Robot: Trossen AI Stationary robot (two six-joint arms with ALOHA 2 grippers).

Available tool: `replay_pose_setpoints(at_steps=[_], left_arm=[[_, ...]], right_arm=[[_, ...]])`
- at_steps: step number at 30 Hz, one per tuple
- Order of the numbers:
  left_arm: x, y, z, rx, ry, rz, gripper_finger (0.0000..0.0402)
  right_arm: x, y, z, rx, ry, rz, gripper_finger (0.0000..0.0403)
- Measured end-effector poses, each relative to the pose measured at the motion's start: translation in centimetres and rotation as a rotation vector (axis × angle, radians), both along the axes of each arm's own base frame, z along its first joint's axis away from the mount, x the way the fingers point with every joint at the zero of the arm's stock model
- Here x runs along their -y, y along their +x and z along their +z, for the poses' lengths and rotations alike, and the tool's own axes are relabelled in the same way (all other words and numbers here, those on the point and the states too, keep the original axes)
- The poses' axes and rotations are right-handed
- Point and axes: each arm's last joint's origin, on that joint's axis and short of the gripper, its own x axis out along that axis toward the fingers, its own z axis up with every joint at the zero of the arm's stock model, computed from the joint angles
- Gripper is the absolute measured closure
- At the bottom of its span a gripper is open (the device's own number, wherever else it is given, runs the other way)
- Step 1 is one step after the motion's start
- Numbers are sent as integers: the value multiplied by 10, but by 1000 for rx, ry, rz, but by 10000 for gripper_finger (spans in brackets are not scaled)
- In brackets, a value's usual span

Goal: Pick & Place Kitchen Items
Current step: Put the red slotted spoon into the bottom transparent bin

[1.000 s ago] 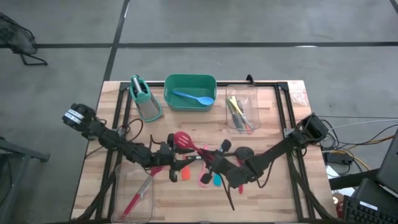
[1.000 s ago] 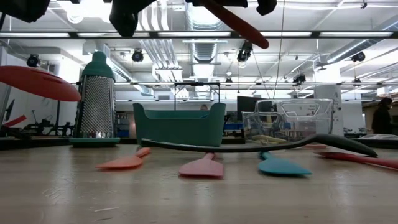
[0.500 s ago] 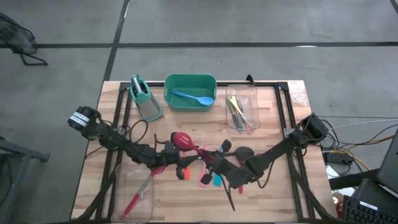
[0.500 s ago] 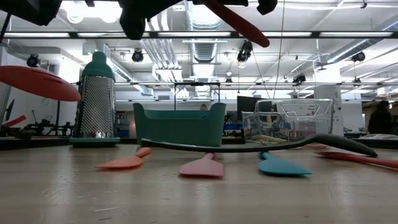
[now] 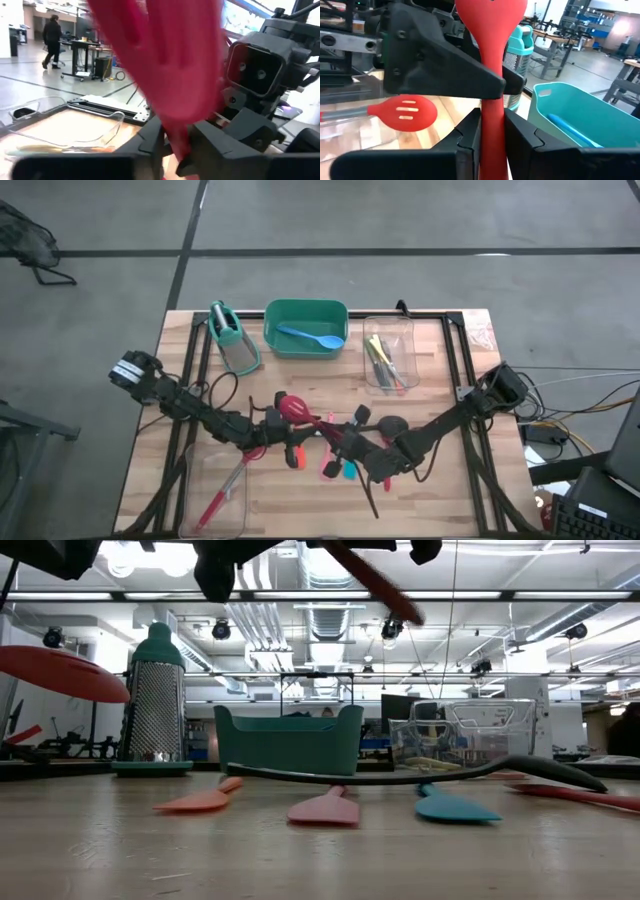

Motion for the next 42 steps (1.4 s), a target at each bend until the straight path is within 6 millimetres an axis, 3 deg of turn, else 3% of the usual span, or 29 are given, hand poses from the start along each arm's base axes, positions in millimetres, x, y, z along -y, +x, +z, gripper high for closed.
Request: replay_pose_setpoints(at_steps=[3,12,21,28,35,42], left_arm=[[0,0,0,-3,3,-15,353],[1,-2,-1,-32,-20,-29,354],[-8,-19,14,-141,-115,-34,354],[-20,-59,53,-261,-257,-202,353],[-19,-112,90,-508,-424,-368,348],[-1,-153,85,-768,-644,-312,346]], right_arm=[[-1,0,-2,-34,-33,42,344],[-3,-2,-6,-97,-54,89,341],[-8,-13,-17,-245,-118,130,267],[-19,-27,-28,-350,-154,152,215],[-17,-39,-40,-405,-61,90,198],[-16,-40,-42,-397,-33,78,209]])
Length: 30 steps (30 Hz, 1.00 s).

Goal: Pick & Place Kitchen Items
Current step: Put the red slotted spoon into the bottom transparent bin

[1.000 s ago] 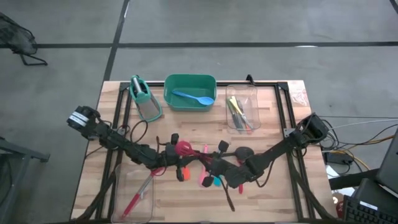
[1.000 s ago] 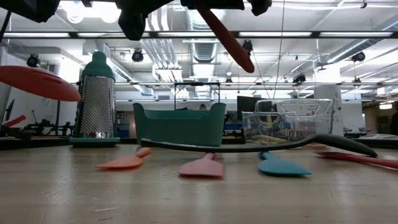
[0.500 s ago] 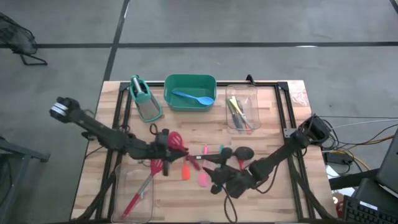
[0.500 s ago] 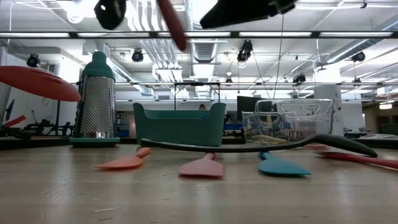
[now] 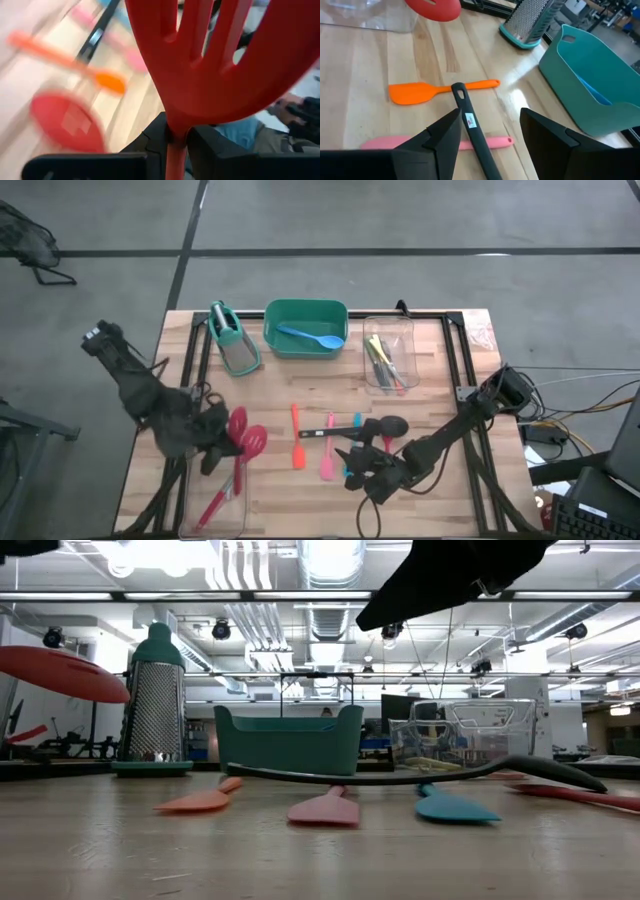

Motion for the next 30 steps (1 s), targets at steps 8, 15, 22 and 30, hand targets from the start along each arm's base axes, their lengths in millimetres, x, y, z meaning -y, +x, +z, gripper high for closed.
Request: replay_pose_setpoints(at_steps=[8,15,22,30], left_arm=[[27,-19,-32,-306,-78,39,345],[43,-15,-49,-424,-64,62,344],[56,-10,-68,-579,-23,43,344],[61,-8,-78,-632,23,46,321]], right_arm=[[-1,0,-1,-4,30,9,234],[-1,0,-1,-5,32,12,257],[-2,-1,-1,-7,31,17,280],[-2,-1,-1,-10,33,20,306]])
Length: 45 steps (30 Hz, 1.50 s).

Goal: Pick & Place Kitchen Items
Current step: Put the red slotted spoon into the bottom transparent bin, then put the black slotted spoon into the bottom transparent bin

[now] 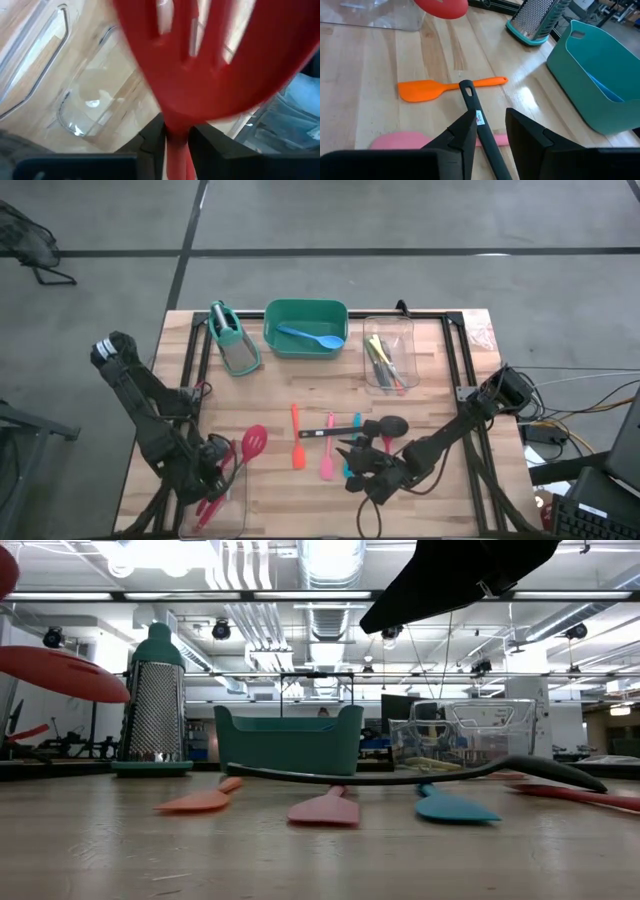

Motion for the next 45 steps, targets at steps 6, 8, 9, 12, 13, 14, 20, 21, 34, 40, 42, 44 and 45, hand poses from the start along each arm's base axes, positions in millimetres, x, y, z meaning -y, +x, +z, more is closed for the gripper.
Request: replay_pose_setpoints(at_steps=[6,8,9,12,13,14,20,21,34,40,42,44,45], left_arm=[[-1,0,1,10,7,-26,253],[-2,-1,3,23,11,-64,236],[-2,-2,4,32,13,-83,229],[-5,-2,10,85,16,-109,219],[-6,-2,13,120,16,-109,218],[-7,-1,16,163,15,-109,217],[-10,6,39,529,83,-96,216],[-9,9,43,611,123,-91,216],[54,72,52,1177,748,-177,216],[78,93,22,1207,796,-197,216],[82,96,15,1213,789,-188,216],[86,99,9,1210,790,-193,216],[87,100,5,1206,791,-197,216]], right_arm=[[0,0,0,-6,9,9,326],[0,0,0,-9,12,13,331],[-1,0,0,-10,13,14,333],[0,0,-1,-19,11,17,338],[0,-1,-1,-28,11,22,339],[0,-1,-2,-37,11,26,341],[1,-4,-3,-67,-5,31,351],[1,-4,-3,-69,-4,33,353],[32,4,-17,-321,219,58,299],[54,-2,-24,-489,184,1,257],[61,-2,-26,-535,188,-13,248],[65,-2,-28,-559,184,-21,240],[66,-2,-29,-567,181,-22,237]])
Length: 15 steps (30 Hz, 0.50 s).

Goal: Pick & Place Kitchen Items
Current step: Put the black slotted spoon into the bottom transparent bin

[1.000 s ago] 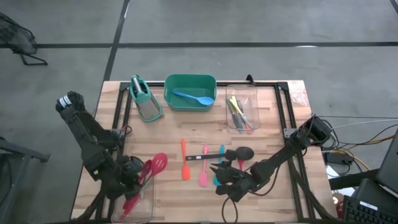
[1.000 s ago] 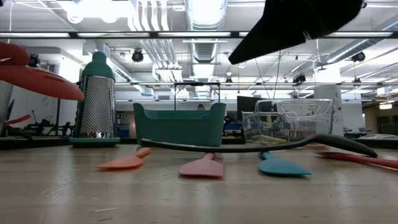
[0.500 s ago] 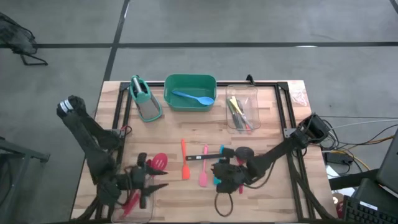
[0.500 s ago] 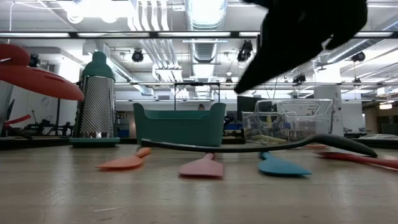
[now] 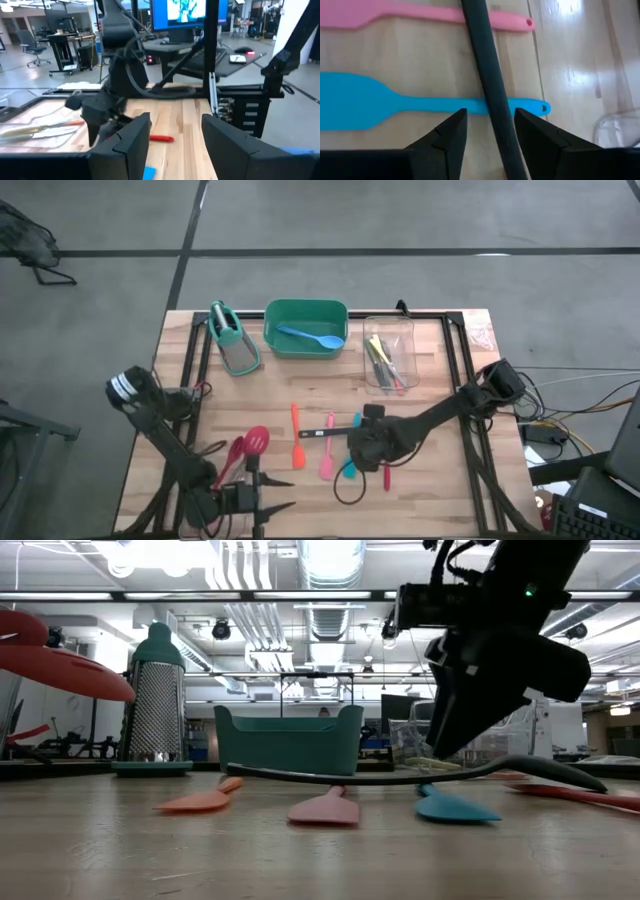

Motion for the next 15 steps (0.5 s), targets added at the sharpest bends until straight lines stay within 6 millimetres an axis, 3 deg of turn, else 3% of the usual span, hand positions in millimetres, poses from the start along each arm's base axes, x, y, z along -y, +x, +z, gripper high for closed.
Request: replay_pose_setpoints(at_steps=[6,15], left_arm=[[2,2,-6,-5,-12,0,216],[2,2,-6,-4,-17,1,216]], right_arm=[[12,1,-5,-34,-16,-3,229],[27,-8,-24,-108,32,-27,257]])
